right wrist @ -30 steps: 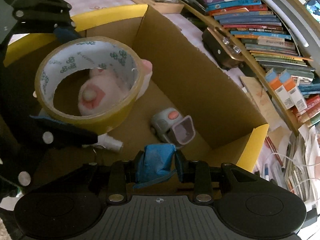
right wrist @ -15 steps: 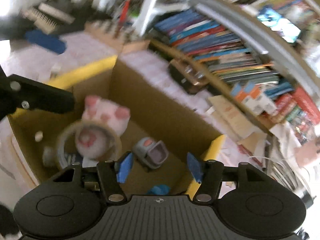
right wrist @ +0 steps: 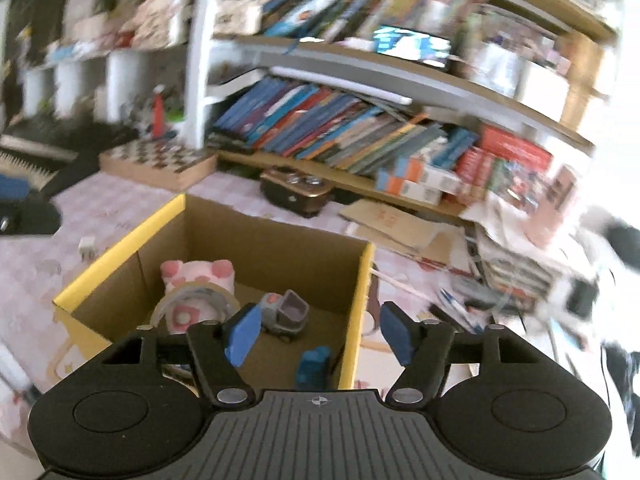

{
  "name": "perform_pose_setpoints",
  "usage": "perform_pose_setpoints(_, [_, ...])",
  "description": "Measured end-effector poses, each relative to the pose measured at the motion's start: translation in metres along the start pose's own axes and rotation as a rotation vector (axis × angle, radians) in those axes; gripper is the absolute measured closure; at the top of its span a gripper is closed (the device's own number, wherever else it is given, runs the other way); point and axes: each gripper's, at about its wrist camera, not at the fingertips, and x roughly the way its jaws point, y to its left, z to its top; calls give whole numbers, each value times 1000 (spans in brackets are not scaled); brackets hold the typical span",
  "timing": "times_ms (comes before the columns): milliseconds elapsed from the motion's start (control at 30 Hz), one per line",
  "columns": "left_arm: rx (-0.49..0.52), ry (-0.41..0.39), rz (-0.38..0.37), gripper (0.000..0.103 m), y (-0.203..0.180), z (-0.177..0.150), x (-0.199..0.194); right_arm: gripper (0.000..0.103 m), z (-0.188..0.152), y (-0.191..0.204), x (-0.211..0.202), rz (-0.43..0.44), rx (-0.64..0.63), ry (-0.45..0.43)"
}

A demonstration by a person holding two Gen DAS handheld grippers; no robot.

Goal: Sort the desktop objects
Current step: 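Raise both open tools out of the yellow box and back away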

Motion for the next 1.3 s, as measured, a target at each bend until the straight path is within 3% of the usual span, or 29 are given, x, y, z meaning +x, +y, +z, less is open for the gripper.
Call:
perform_pose_setpoints(300, [-21,63,38,0,17,-42,-25,30,-43,15,-29,-85,177,35])
perform_pose_setpoints(900, [-10,177,1,0,59,-97,-73,30,-108,117,-74,-171,341,151])
perform_pose_setpoints(1300, [9,252,-32,0,93,-119,-93,29,-124,185,-85,-160,343,208])
